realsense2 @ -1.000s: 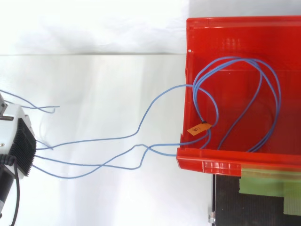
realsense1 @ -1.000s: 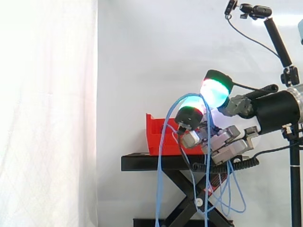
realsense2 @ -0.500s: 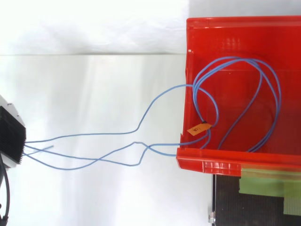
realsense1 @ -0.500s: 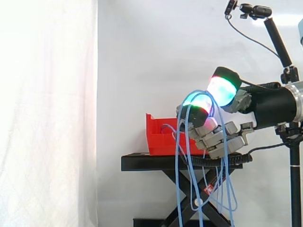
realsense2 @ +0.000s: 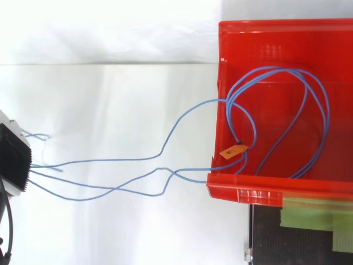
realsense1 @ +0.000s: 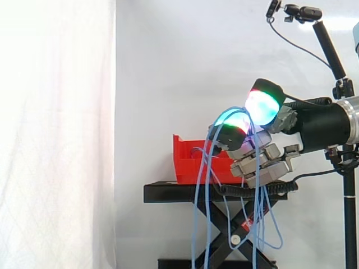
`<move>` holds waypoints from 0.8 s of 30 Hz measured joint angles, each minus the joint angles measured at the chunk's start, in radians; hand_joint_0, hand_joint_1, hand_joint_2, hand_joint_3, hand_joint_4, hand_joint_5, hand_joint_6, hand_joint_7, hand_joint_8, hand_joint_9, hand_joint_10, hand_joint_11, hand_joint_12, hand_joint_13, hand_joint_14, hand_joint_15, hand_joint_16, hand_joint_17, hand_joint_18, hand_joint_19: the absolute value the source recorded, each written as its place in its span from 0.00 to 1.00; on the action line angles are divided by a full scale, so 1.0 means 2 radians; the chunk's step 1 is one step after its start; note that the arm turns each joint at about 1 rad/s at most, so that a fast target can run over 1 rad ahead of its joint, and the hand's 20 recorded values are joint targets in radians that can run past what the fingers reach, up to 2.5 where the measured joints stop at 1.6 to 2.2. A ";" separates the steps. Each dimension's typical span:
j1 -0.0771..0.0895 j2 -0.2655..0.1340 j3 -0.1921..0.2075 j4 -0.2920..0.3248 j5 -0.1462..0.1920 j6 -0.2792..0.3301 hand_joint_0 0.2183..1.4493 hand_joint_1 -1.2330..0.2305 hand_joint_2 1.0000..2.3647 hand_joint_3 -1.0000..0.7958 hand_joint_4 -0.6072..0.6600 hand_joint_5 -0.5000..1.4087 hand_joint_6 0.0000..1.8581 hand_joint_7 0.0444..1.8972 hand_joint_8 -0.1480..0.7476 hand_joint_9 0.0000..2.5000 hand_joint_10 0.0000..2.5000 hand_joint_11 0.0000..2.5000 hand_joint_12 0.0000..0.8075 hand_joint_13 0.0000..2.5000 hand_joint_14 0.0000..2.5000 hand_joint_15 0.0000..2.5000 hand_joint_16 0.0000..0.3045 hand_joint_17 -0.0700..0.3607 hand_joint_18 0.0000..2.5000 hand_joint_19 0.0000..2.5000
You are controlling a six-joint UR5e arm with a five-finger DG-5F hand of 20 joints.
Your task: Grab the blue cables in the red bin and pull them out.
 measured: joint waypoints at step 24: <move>0.000 0.000 0.000 0.032 -0.063 -0.136 0.53 0.27 0.00 0.00 0.49 0.68 0.38 0.33 0.37 0.46 0.32 0.60 0.37 0.34 1.00 0.46 0.11 0.34 0.52 0.75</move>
